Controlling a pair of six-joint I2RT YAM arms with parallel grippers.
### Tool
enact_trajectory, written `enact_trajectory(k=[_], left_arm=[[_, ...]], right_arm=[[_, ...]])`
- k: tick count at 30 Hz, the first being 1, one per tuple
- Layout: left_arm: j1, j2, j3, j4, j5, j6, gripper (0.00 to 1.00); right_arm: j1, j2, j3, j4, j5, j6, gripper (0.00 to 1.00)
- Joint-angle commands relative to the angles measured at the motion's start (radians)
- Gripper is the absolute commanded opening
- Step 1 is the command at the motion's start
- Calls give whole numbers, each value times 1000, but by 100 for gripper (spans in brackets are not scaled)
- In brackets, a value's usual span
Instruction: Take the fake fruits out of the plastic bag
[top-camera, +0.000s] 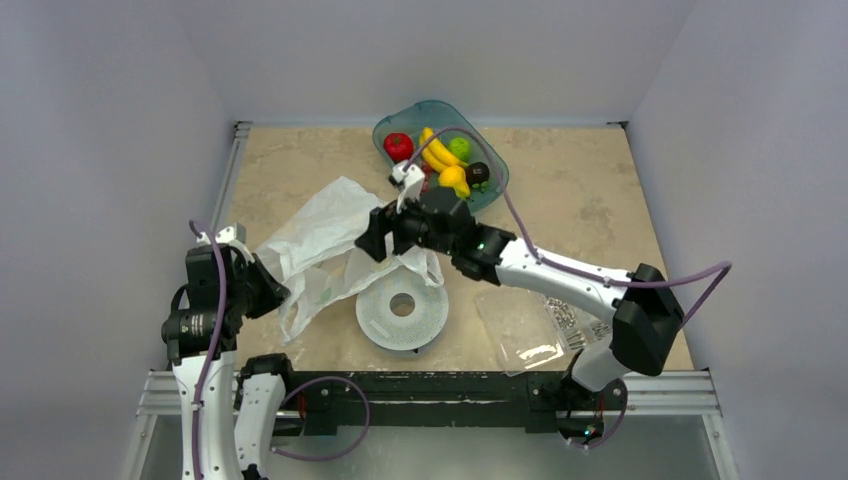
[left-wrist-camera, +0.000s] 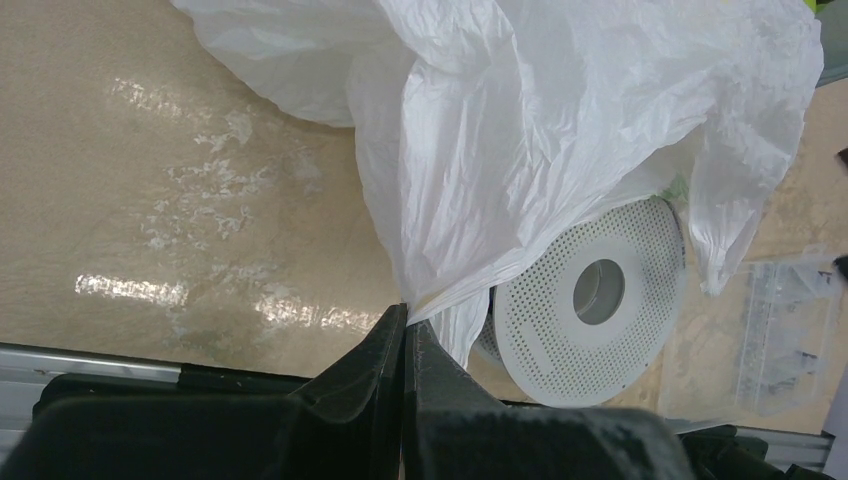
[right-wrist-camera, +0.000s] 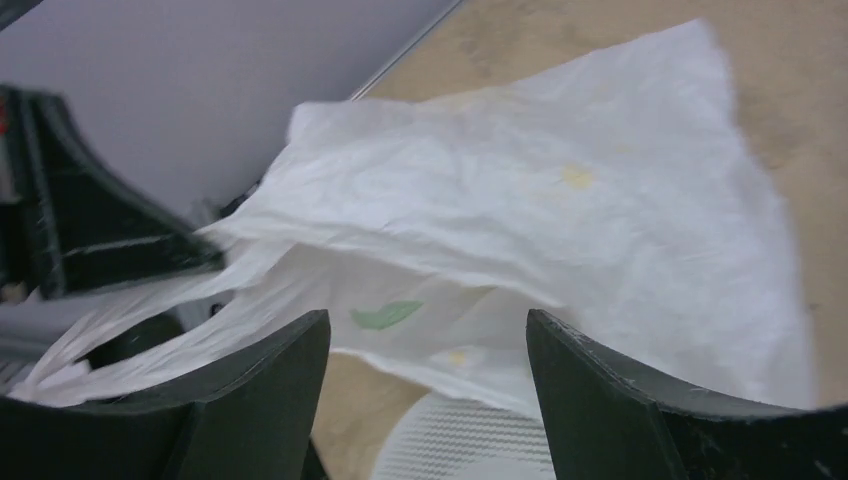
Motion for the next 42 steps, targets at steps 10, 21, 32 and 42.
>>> enact_trajectory(k=[10,21,32,42], left_arm=[[-2,-8,63,31,63,38,0],[-1,156,435,-9,-7,31,62],[51,704,591,-12,-358,110,50],[44,1090,546,125,-423,163,37]], right_arm=[[206,188,-79,446,44,-20,31],[224,402,55,450,169,-40,30],[222,507,216,324,259,-38,32],[222,583,299,292,272,-85,39]])
